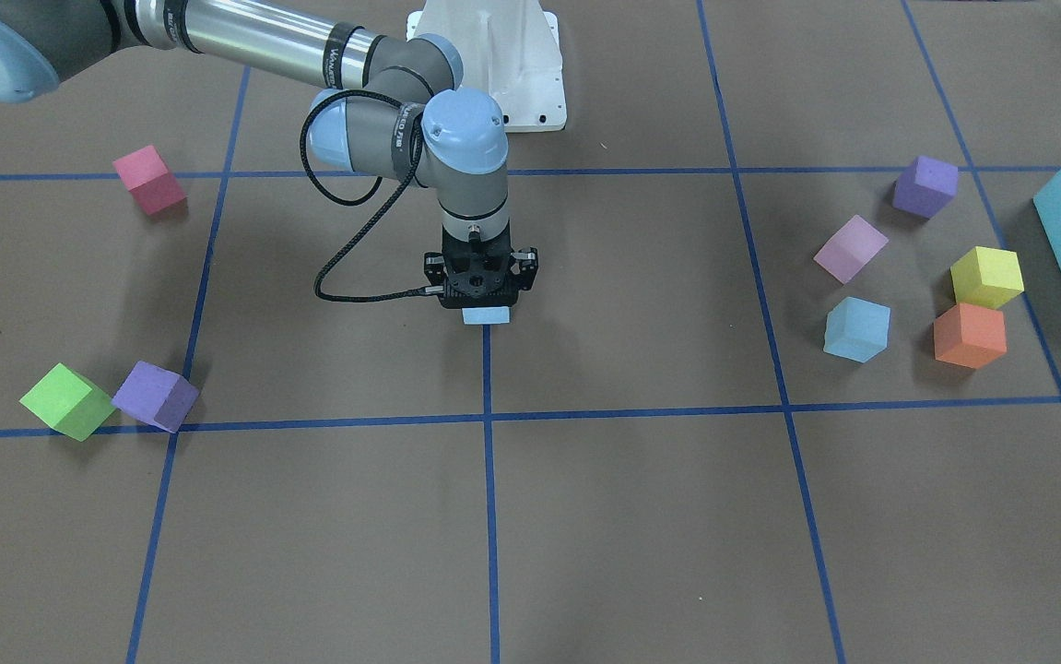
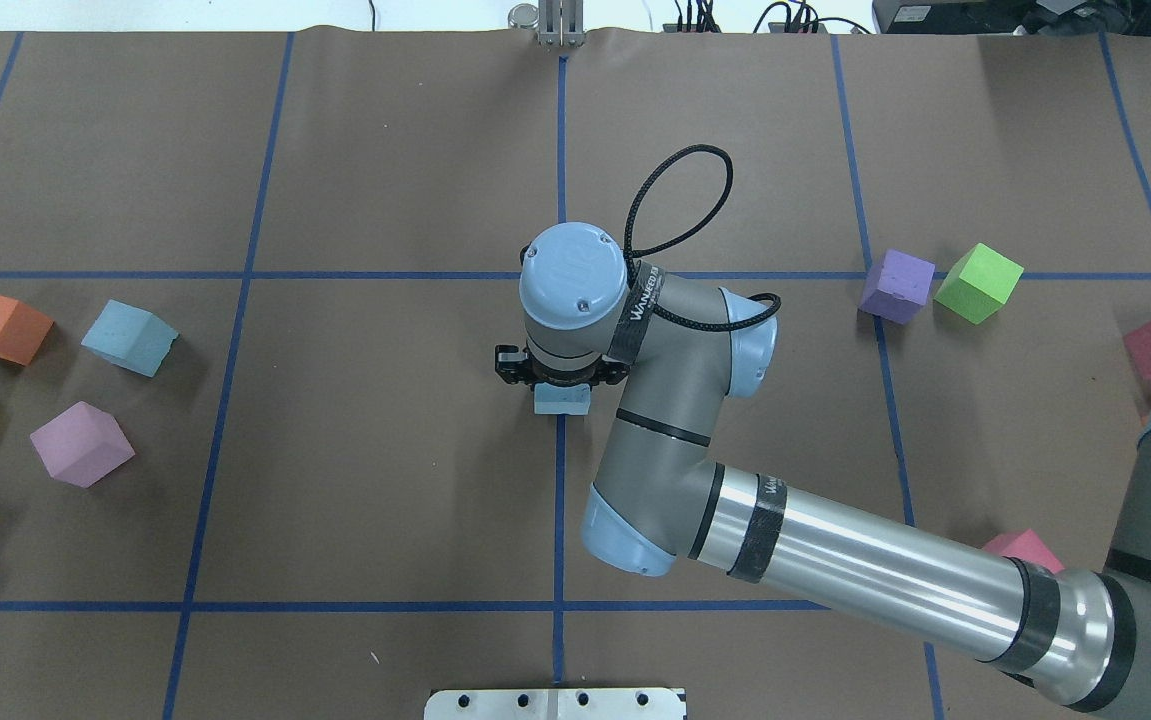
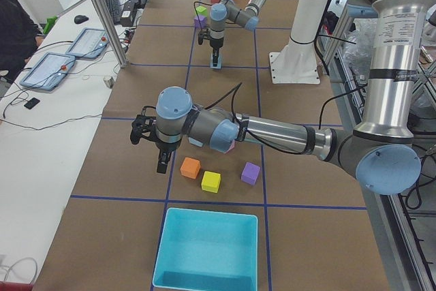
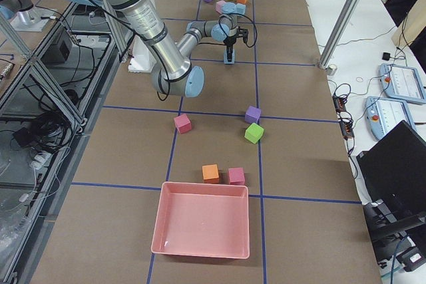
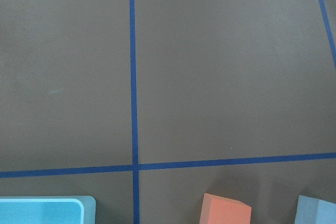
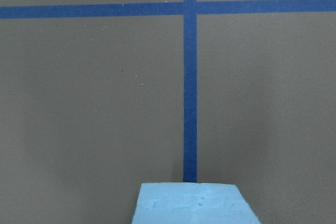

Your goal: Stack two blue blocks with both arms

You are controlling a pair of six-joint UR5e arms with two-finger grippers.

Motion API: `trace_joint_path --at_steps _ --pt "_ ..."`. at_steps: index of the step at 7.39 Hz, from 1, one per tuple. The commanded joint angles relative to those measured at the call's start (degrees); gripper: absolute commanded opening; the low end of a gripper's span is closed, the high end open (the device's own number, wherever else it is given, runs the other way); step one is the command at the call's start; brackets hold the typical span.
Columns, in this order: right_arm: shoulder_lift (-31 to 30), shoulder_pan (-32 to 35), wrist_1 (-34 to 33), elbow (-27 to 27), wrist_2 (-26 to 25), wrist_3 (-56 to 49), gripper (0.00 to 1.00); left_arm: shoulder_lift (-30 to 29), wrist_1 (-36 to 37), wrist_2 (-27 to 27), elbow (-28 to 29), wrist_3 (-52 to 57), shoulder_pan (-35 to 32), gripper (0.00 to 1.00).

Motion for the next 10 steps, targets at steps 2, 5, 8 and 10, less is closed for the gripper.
trace_joint_path --at_steps 2,5,8,10 --pt "0.09 -0.09 -0.01 0.05 -0.85 0.02 1.00 0.00 0.00 -0.09 0.00 0.00 0.00 0.98" --pt "-0.09 1.73 -0.19 1.71 -0.15 -0.77 1.00 -0.09 0.00 -0.09 -0.09 0.00 0.00 0.98" --pt "-5.07 14.88 -0.89 6.44 10.80 -12.30 1.00 -2.10 -0.09 0.00 -0.87 -5.77 2.62 0.98" --pt "-8.86 24.56 -3.68 8.65 18.28 -23.82 1.00 -5.25 -0.09 0.52 -0.88 -10.33 5.86 0.98"
